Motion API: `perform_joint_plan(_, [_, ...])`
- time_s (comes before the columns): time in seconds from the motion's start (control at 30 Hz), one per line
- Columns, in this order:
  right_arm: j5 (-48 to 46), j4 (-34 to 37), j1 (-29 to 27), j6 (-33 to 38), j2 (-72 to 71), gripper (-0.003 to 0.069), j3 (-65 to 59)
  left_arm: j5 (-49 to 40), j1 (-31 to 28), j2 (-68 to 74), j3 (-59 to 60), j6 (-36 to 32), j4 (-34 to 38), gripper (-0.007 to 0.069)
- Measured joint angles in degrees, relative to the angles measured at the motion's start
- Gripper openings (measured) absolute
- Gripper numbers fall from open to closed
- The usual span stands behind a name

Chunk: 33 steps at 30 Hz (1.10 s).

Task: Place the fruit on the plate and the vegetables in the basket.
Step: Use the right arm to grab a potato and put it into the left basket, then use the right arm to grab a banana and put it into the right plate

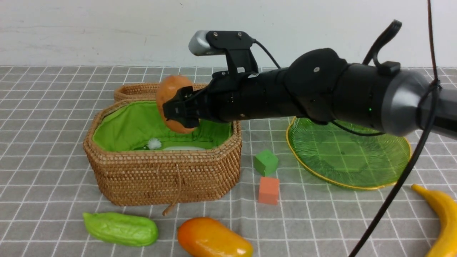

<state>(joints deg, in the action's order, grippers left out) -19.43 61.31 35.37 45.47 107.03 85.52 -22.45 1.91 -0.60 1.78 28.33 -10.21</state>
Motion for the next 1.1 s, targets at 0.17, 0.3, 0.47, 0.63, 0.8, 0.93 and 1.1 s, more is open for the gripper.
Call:
perform_joint_plan(0.17, [-7.3, 0.0, -2.5, -0.1, -1.5, 0.0603, 0.2, 0.0, 0.0, 0.0, 0.0, 0.0, 0.0, 0.0238])
perform_joint_plan(0.3, [-14.7, -2.1, -6.6, -3.7, -4.3, 0.056, 0.3, 0.0, 0.0, 0.0, 0.0, 0.0, 0.0, 0.0238])
perform_joint_plan(0.47, [-27.6, -14.7, -15.4, -18.6, -10.2, 0.0547, 0.4, 0.0, 0.0, 0.0, 0.0, 0.0, 0.0, 0.0238])
perform_joint_plan(0.63, [-39.6, -41.6, -23.3, -42.5, -16.7, 0.0547, -1.9, 0.0, 0.0, 0.0, 0.0, 0.0, 0.0, 0.0238])
perform_joint_plan(0.8, [-40.0, -60.3, -30.4, -67.8, -24.7, 0.0547, -15.2, 0.0, 0.0, 0.0, 0.0, 0.0, 0.0, 0.0238])
perform_joint_plan(0.93, [-36.0, -62.4, -34.6, -73.2, -27.9, 0.0547, -24.7, 0.0, 0.0, 0.0, 0.0, 0.0, 0.0, 0.0238])
perform_joint_plan(1.1, [-27.8, -59.5, -41.8, -74.2, -26.7, 0.0547, -36.2, 0.0, 0.0, 0.0, 0.0, 0.0, 0.0, 0.0238])
